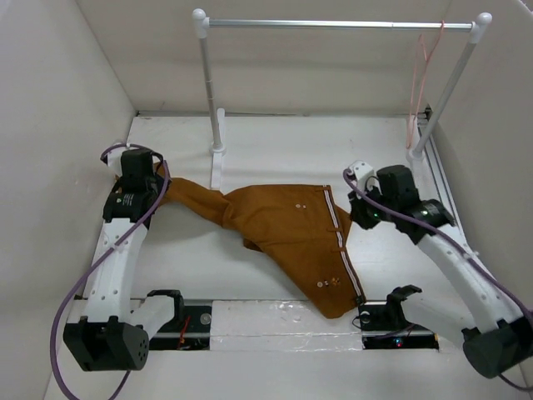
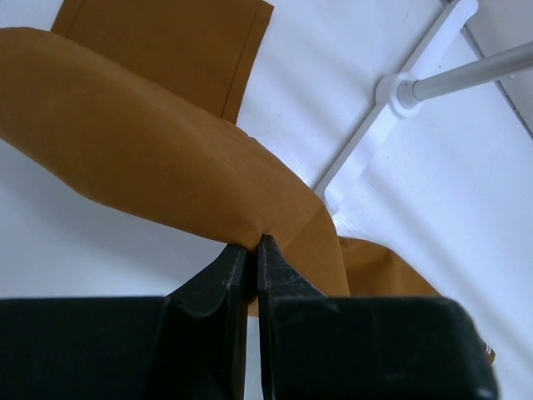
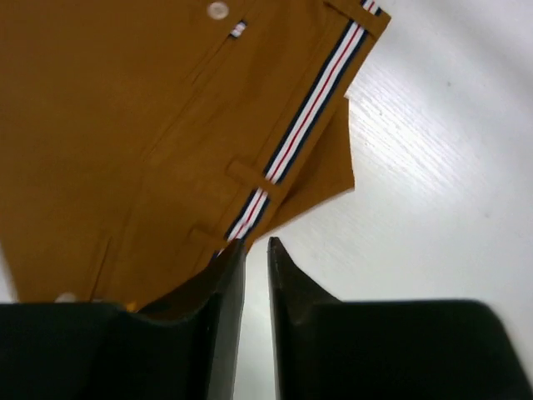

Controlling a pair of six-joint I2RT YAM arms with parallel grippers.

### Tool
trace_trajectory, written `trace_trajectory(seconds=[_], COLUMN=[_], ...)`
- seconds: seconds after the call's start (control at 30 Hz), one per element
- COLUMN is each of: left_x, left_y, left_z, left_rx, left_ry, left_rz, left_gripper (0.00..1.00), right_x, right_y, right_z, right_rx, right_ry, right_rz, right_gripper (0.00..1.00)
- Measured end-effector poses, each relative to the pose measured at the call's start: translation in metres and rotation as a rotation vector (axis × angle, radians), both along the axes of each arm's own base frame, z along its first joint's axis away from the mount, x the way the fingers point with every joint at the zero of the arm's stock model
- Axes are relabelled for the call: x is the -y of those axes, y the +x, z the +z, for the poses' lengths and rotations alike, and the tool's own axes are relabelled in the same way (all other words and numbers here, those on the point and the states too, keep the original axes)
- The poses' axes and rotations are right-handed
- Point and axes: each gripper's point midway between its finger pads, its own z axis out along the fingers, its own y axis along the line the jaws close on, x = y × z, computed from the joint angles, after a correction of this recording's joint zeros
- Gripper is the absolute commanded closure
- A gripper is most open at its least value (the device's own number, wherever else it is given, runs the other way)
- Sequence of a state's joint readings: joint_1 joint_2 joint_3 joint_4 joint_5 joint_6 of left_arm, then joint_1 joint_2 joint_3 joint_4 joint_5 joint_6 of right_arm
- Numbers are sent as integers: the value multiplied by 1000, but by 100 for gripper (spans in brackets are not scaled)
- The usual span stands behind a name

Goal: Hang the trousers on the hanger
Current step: Fold the trousers

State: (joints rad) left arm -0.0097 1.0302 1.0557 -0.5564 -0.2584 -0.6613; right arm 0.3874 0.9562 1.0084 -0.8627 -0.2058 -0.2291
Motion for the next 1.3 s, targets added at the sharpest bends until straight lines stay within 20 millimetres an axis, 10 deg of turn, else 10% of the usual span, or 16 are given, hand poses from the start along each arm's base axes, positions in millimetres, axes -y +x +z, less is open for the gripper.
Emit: trace_trajectory(seconds=[0.13, 0.37, 0.57, 0.67, 0.77, 0.87, 1.03, 1.3], left_x=[4, 10, 15, 17, 17, 16, 7, -21], left_y=[-5, -13, -9, -6, -4, -2, 8, 3], left_z=[-15, -45, -44, -42, -40, -37, 5, 163], left_rx=[-27, -91, -72, -58, -46, -35, 52, 412], left_ry=[-13, -36, -52, -60, -65, -65, -27, 63], left_rz=[-18, -47, -68, -75, -74, -66, -24, 107], left_gripper=[100, 100, 100, 100, 100, 100, 100, 100], right_x=[-14, -40, -45, -45, -49, -58, -74, -76], right_y=[48, 134, 160, 162, 167, 169, 146, 12], right_z=[-57, -93, -139, -156, -164, -157, -84, 192], right_rx=[-8, 53, -13, -54, -75, -60, 86, 522], right_ry=[22, 86, 122, 134, 158, 182, 183, 447], right_rz=[-66, -155, -273, -328, -350, -337, -242, 12], right_gripper=[29, 23, 26, 34, 100, 100, 100, 100])
